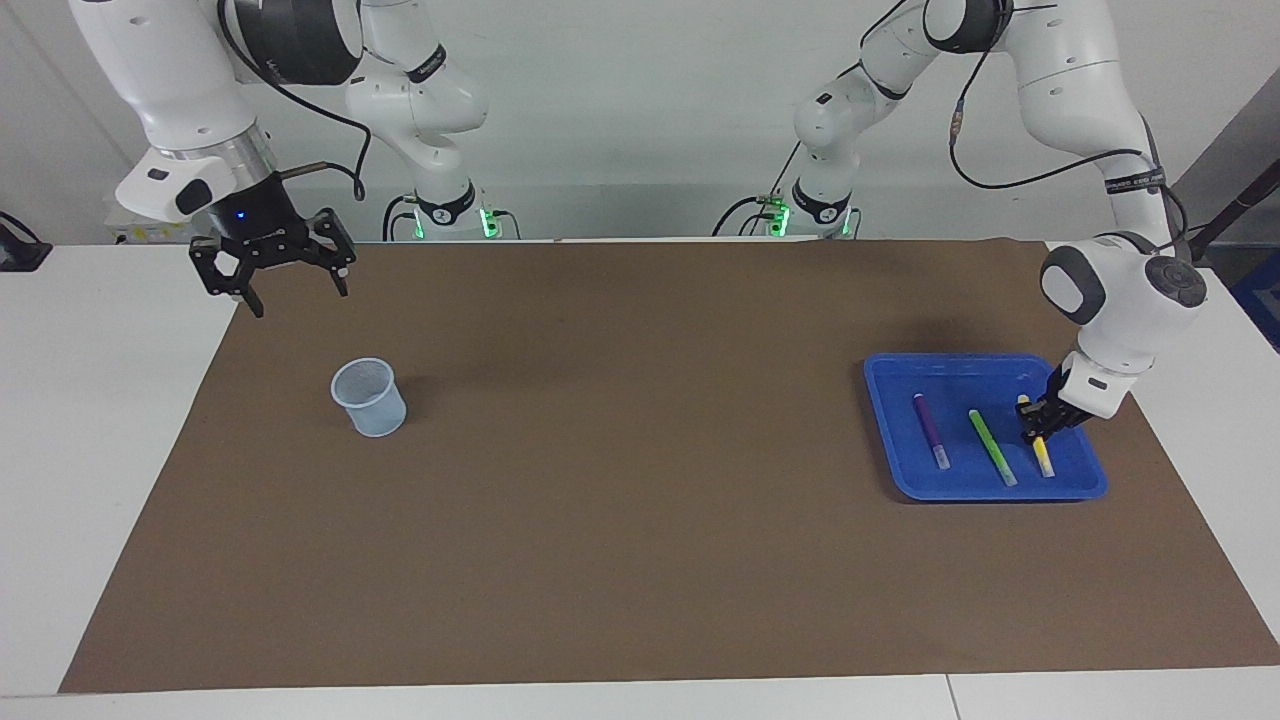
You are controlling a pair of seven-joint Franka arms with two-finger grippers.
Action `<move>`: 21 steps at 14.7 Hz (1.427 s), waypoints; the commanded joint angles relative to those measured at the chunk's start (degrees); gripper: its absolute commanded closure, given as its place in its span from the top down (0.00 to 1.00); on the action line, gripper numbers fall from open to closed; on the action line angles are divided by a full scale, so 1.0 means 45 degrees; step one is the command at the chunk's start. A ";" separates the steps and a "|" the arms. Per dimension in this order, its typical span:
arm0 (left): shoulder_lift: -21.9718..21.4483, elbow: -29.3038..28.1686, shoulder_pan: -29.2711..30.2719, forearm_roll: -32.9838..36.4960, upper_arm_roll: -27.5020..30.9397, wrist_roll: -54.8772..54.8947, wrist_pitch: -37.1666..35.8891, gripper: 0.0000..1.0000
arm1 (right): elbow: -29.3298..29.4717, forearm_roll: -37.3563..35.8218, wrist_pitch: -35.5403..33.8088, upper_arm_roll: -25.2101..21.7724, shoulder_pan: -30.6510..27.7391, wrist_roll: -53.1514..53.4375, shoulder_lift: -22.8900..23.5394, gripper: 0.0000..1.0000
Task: Right arm passes pens to left for tray arrangement
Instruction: 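Lower the yellow pen into the blue tray with the left gripper, then open the left gripper to release the yellow pen in the tray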
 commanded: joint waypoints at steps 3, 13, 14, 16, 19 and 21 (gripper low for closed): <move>-0.0035 -0.0053 0.0122 0.0267 -0.0054 0.0064 0.0004 1.00 | 0.0448 -0.0274 -0.0685 -0.0456 0.0441 0.1950 0.0207 1.00; -0.2317 0.0221 -0.0152 0.0111 -0.0190 0.0045 -0.3958 1.00 | 0.0428 -0.0255 -0.0685 -0.0476 0.0382 0.1992 0.0207 1.00; -0.2648 0.0260 -0.0326 0.0092 -0.0191 0.0064 -0.4485 1.00 | 0.0448 -0.0255 -0.0685 -0.0476 0.0363 0.1992 0.0207 1.00; -0.3332 0.0280 -0.0658 -0.0335 -0.0171 0.0064 -0.5714 1.00 | 0.0932 -0.0216 -0.0937 -0.0476 0.0324 0.1992 0.0362 1.00; -0.4231 0.0280 -0.0913 -0.1487 -0.0112 0.0084 -0.7084 1.00 | 0.1775 -0.0138 -0.1525 -0.0476 0.0304 0.1992 0.0734 1.00; -0.4777 0.0299 -0.1302 -0.1705 -0.0015 0.0026 -0.7612 1.00 | 0.1756 -0.0138 -0.1544 -0.0457 0.0304 0.1992 0.0734 1.00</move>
